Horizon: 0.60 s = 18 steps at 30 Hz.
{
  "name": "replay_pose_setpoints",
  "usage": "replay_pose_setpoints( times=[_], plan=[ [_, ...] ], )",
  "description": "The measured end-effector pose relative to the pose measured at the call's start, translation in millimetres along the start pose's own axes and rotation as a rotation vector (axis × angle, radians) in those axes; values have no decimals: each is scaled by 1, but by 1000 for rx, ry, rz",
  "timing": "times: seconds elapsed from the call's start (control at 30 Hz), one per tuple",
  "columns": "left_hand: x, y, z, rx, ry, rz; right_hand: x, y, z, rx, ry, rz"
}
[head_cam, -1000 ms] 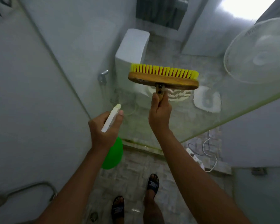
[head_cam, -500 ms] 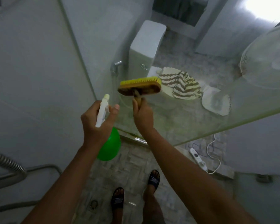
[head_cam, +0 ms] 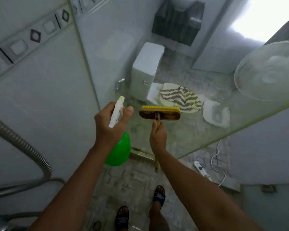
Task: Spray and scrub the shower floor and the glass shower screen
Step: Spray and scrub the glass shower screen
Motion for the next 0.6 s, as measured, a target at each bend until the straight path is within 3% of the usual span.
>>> replay_pose_setpoints(
  times=[0.2, 0.4, 0.6],
  plan=[
    [-15, 56, -12, 27, -86, -109, -19, -159, 41, -169, 103, 352],
    [-34, 114, -9, 110, -106, -112, -22, -296, 119, -399, 259, 492],
    [-51, 143, 0, 88, -49, -118, -27, -421, 210, -344, 272, 616]
  ],
)
Point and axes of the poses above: each hand's wrist, its own x-axis away from the middle knuckle, its own z-axis out of the back of the hand, y = z × x, the point moved 6 cm from there along -x, towards the middle knuckle, and after that the axes turned 10 degrees about -x, right-handed, at the moved point
